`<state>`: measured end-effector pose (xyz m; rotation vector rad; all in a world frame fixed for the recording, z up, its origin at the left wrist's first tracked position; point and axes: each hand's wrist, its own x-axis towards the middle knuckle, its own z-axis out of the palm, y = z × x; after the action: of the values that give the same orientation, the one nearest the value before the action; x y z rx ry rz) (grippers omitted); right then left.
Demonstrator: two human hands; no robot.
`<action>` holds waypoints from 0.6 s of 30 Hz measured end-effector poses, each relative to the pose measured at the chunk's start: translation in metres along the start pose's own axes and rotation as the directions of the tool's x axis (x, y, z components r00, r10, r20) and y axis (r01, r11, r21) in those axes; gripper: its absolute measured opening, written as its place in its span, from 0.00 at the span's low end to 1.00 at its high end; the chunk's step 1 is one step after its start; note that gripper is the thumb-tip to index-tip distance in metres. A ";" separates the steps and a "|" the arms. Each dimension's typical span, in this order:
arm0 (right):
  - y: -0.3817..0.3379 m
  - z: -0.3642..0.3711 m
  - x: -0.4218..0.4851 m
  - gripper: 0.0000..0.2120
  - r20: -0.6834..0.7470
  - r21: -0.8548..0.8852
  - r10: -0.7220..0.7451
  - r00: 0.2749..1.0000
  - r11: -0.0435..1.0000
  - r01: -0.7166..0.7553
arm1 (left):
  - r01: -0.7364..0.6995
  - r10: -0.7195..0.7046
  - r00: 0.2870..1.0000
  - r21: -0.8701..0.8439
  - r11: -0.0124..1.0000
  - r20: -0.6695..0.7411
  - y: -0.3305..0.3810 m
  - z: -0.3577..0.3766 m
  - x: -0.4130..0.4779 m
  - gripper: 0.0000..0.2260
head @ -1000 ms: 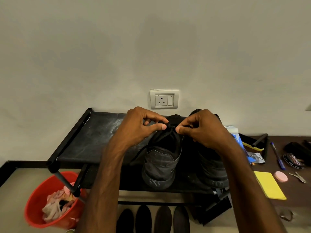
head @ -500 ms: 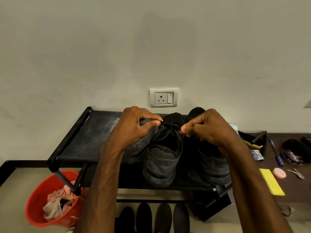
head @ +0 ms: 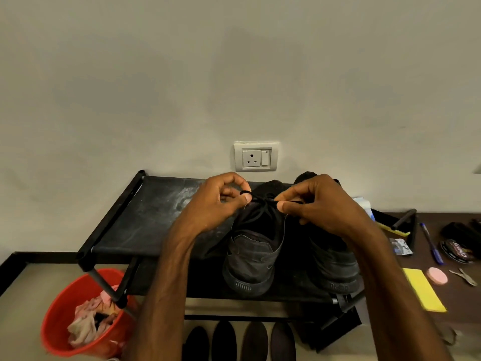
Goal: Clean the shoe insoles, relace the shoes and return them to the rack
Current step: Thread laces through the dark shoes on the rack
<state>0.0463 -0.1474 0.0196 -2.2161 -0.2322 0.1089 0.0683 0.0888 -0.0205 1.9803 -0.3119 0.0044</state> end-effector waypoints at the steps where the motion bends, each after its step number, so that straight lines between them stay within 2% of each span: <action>1: -0.001 0.002 0.000 0.02 0.002 0.020 0.004 1.000 1.000 -0.004 | 0.005 -0.005 1.000 -0.070 0.998 0.002 0.002 0.002 0.000 0.05; 3: -0.004 0.008 0.000 0.04 -0.012 0.008 0.009 1.000 1.000 -0.009 | -0.006 0.007 1.000 -0.146 0.989 0.008 0.005 0.003 0.000 0.07; 5: -0.006 0.012 0.001 0.02 -0.038 -0.027 0.022 0.999 0.999 -0.023 | -0.032 0.035 0.999 -0.137 0.990 0.018 0.006 0.002 -0.001 0.07; 9: -0.004 0.008 0.001 0.03 -0.077 -0.035 0.076 0.994 0.996 -0.079 | -0.091 0.091 0.996 -0.057 0.994 -0.006 0.009 0.000 -0.001 0.07; 15: -0.004 0.004 -0.001 0.05 -0.036 -0.096 0.087 0.996 0.991 -0.090 | -0.158 0.162 0.986 0.086 0.984 -0.045 0.011 -0.002 -0.001 0.08; 18: -0.005 0.002 -0.002 0.04 -0.016 -0.116 0.087 0.996 0.989 -0.089 | -0.158 0.163 0.986 0.104 0.982 -0.035 0.012 -0.002 -0.001 0.07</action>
<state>0.0431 -0.1435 0.0219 -2.3433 -0.1376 0.1345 0.0646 0.0858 -0.0092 2.0472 -0.4501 0.1696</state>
